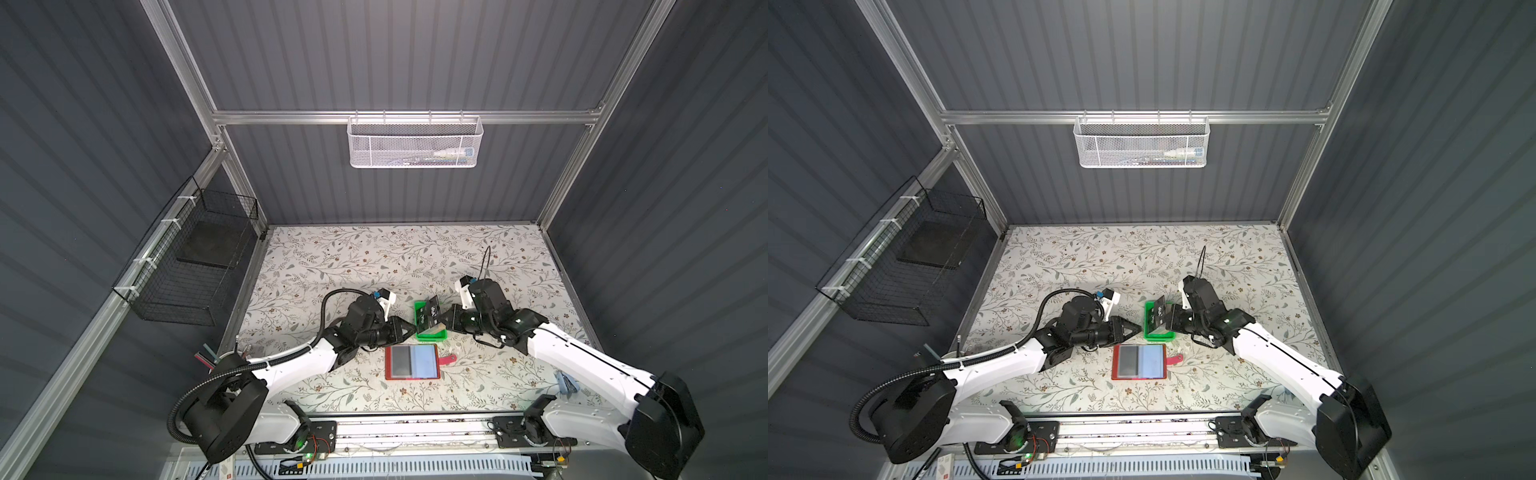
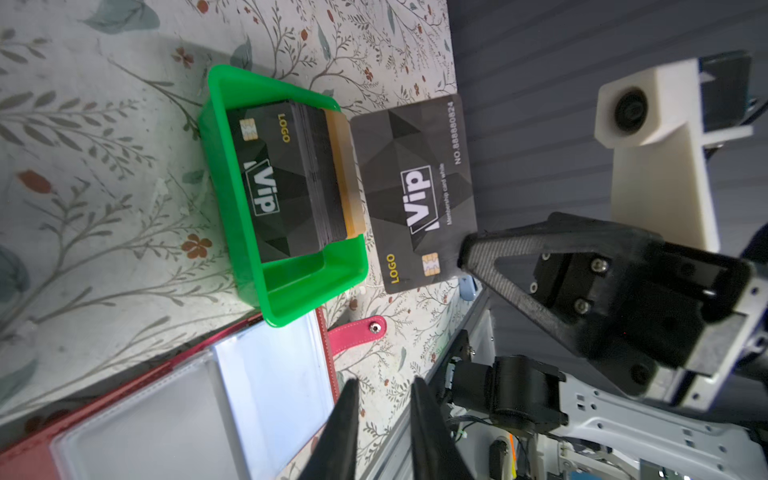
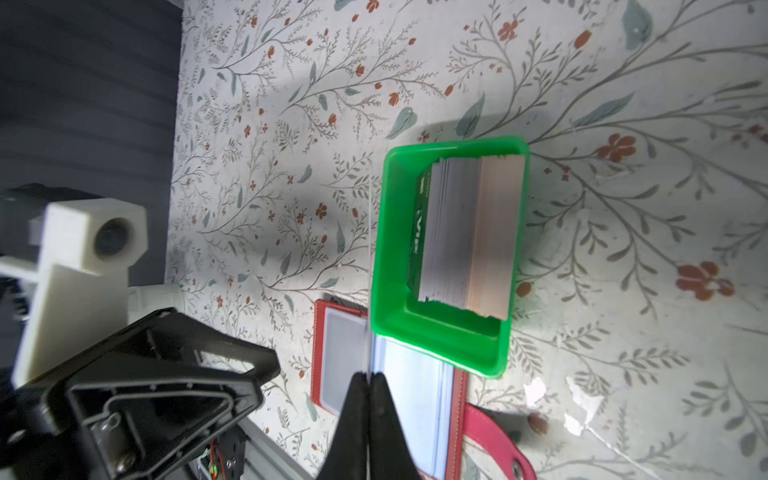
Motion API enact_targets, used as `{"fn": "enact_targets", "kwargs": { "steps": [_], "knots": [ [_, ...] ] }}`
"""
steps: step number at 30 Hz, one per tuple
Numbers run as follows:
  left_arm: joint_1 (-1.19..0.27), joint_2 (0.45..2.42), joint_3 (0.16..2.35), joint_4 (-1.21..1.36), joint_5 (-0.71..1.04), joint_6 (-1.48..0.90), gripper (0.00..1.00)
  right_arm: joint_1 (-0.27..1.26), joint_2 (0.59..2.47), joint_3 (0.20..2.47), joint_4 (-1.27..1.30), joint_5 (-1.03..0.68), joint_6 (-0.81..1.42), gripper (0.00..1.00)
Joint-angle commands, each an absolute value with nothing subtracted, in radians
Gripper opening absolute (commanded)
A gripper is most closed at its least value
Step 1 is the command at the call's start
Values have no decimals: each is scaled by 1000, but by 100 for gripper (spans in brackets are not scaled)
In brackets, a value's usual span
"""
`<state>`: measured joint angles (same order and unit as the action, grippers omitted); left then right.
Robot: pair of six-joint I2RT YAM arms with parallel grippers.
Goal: Put the credit cards into the card holder
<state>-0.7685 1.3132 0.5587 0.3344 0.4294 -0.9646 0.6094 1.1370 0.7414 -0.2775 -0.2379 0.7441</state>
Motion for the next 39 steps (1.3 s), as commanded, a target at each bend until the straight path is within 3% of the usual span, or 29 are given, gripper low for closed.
{"fn": "enact_targets", "kwargs": {
  "steps": [1, 7, 18, 27, 32, 39],
  "knots": [
    [-760, 1276, 487, 504, 496, -1042, 25, 615, 1049, 684, -225, -301, 783, 1],
    [-760, 1232, 416, 642, 513, -1079, 26, 614, 892, 577, -158, -386, 831, 1],
    [-774, 1325, 398, 931, 579, -1194, 28, 615, 681, 442, -6, -485, 958, 1],
    [-838, 1386, 439, 955, 560, -1190, 27, 616, 699, 361, 189, -544, 1033, 2],
    [-856, 1440, 457, 1060, 552, -1247, 23, 619, 697, 324, 248, -532, 1057, 2],
    [-855, 1413, 466, 1009, 489, -1238, 13, 620, 704, 327, 186, -485, 1030, 4]
  ]
}}
